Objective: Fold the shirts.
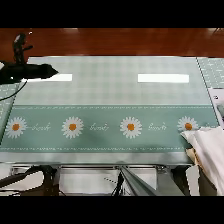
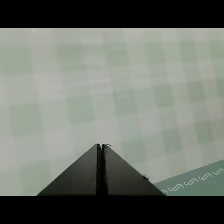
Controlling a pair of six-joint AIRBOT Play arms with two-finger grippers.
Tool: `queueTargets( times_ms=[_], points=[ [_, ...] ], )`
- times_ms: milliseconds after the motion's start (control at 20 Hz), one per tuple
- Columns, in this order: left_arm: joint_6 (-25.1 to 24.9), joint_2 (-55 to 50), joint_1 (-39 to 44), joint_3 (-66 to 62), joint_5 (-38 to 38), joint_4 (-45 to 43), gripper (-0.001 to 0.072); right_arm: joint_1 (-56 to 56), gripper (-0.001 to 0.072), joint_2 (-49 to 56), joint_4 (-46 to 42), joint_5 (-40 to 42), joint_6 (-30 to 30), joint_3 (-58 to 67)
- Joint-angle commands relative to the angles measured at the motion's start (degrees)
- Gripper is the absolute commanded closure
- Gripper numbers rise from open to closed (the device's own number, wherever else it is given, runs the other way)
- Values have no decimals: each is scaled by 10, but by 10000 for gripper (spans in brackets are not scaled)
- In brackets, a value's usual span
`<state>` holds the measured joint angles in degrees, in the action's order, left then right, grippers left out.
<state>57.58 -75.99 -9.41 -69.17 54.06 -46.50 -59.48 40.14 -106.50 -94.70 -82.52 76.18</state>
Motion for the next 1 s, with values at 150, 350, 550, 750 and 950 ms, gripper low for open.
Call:
queueTargets(
  times_ms=[150,350,550,750,950],
  points=[
    [20,3,2,-163,97,167,28,28,285,66,565,201,79,57],
    [89,4,89,-221,111,40,40,239,154,144,421,125,92,57],
    [290,1,247,-229,212,-355,38,449,101,233,229,109,62,57],
    [338,0,332,-216,301,-495,21,526,105,301,206,65,26,49],
    [370,25,341,-180,300,-495,21,524,214,263,265,125,34,-17]
  ],
)
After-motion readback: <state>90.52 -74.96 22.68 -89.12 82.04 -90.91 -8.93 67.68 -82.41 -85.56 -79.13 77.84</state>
